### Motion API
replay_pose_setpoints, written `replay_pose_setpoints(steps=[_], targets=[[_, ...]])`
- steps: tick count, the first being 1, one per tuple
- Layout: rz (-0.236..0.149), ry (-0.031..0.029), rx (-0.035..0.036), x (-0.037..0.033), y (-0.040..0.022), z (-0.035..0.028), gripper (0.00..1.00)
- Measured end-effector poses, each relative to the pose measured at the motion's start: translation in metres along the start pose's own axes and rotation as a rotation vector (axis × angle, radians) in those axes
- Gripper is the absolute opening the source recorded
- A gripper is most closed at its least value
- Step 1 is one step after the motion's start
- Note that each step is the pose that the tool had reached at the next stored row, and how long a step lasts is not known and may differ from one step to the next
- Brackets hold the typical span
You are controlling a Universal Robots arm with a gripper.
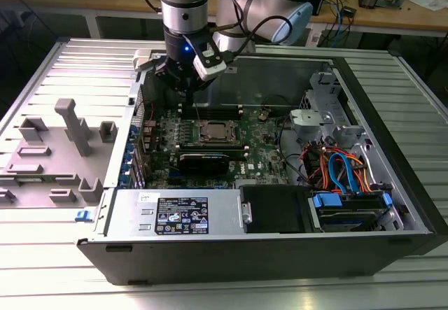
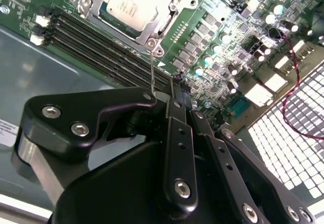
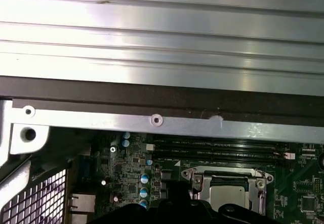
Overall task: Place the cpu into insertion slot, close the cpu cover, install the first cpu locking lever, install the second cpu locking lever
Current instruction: 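Install the first cpu locking lever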
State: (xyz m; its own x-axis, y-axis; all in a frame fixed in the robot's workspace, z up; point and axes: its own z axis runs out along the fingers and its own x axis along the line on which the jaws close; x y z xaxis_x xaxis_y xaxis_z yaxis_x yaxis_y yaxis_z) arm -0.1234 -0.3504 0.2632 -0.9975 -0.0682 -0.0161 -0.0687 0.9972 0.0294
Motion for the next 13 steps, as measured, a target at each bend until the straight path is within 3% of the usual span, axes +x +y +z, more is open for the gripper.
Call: replay_pose_setpoints(steps=[2,10,13], targets=[[-0.002,0.0001,-0.0001,-0.0016,0.0002,0.0008,0.11],[-0.006,0.0002,0.0003,-0.0213,0.0001,0.0043,0.11],[-0.007,0.0002,0.0002,-0.0258,0.0000,0.0054,0.11]])
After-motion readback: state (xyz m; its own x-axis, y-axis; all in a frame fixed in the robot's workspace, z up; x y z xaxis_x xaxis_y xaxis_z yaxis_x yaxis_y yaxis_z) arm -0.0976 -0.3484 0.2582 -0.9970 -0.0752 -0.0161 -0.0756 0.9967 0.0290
